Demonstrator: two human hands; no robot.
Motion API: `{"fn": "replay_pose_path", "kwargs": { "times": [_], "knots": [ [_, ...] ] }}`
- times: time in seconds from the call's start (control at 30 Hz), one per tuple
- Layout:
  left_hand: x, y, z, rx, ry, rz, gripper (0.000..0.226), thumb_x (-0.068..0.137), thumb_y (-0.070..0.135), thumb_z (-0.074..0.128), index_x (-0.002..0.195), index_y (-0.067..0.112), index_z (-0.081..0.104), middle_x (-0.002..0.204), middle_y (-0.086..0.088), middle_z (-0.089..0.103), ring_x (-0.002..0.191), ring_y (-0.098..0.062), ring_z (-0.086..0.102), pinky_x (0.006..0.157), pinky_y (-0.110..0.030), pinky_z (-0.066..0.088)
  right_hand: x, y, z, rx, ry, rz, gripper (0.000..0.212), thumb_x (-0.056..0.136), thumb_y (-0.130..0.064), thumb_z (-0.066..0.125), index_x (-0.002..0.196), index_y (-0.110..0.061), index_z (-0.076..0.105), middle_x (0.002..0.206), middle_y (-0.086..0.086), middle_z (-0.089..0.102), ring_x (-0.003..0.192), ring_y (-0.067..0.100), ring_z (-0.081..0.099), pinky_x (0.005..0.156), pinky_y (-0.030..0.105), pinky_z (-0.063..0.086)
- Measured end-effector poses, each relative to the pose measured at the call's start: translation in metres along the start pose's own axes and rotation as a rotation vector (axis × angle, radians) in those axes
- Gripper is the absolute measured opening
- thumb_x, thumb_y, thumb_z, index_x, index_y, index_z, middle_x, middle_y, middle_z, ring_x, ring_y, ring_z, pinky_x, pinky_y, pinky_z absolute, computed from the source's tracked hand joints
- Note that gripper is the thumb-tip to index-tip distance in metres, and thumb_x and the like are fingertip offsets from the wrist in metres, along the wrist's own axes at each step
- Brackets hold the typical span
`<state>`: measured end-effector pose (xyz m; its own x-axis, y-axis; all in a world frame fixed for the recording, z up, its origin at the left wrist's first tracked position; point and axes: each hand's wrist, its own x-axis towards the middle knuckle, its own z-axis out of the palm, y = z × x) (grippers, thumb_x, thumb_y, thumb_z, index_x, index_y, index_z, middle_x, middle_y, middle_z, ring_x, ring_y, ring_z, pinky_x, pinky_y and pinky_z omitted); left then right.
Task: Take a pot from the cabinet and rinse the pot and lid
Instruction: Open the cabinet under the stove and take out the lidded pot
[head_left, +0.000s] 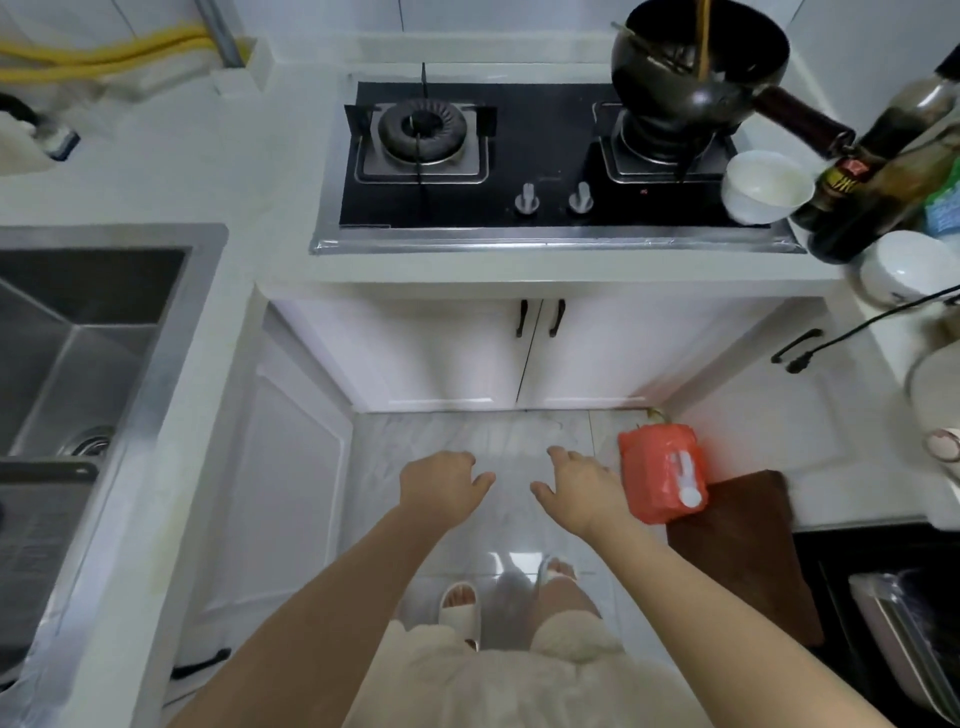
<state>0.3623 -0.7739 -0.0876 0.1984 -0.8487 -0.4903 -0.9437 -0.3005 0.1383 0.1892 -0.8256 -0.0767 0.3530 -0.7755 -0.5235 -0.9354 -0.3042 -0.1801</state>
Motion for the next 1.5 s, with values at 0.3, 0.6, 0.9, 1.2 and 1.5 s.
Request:
{"fn": "replay_pose_path", "kwargs": {
  "times": [0.3,0.6,0.9,1.2,1.5],
  "knots": [
    [0.071,0.031,-0.022,-0.069,-0.026,-0.096,0.053,0.092,0.059,0.032,0.127,0.024,0.053,0.124,0.001,0.062,0.113,-0.019,0.058,0.089,-0.033,0.046,0.076,0.038,-0.04,-0.053,-0.051,-0.079,0.052,0.093,-0.044,0.041,0.135,-0.014,0.037,0.128,0.009,0.055,0.117,0.029,0.05,0.093,0.039,0.037],
    [0.141,0.071,-0.035,-0.211,0.019,-0.141,0.055,0.093,0.054,0.035,0.139,0.023,0.042,0.139,-0.002,0.051,0.131,-0.023,0.04,0.101,-0.039,0.04,0.154,0.069,-0.066,-0.042,-0.115,-0.175,0.055,0.093,-0.042,0.044,0.138,-0.012,0.035,0.136,0.011,0.048,0.121,0.03,0.046,0.095,0.04,0.04],
    [0.196,0.069,-0.05,-0.345,0.002,-0.095,0.059,0.095,0.047,0.039,0.146,0.022,0.026,0.142,-0.006,0.046,0.131,-0.027,0.039,0.102,-0.041,0.038,0.201,0.057,-0.068,0.164,-0.102,-0.152,0.065,0.09,-0.04,0.053,0.144,-0.013,0.028,0.148,0.009,0.037,0.132,0.027,0.038,0.102,0.039,0.037],
    [0.242,0.051,-0.052,-0.443,-0.093,-0.055,0.055,0.097,0.046,0.034,0.147,0.024,0.026,0.144,-0.01,0.044,0.131,-0.031,0.038,0.106,-0.043,0.037,0.228,0.045,-0.071,0.308,-0.061,-0.041,0.069,0.09,-0.039,0.057,0.144,-0.009,0.027,0.149,0.01,0.036,0.135,0.026,0.035,0.108,0.036,0.033],
    [0.274,0.044,-0.037,-0.541,-0.071,0.006,0.044,0.099,0.036,0.032,0.141,0.023,0.037,0.138,-0.01,0.05,0.121,-0.034,0.047,0.102,-0.041,0.038,0.257,0.036,-0.058,0.429,0.007,-0.005,0.068,0.089,-0.031,0.061,0.144,-0.007,0.029,0.15,0.011,0.037,0.137,0.026,0.034,0.11,0.031,0.026]
  ]
}}
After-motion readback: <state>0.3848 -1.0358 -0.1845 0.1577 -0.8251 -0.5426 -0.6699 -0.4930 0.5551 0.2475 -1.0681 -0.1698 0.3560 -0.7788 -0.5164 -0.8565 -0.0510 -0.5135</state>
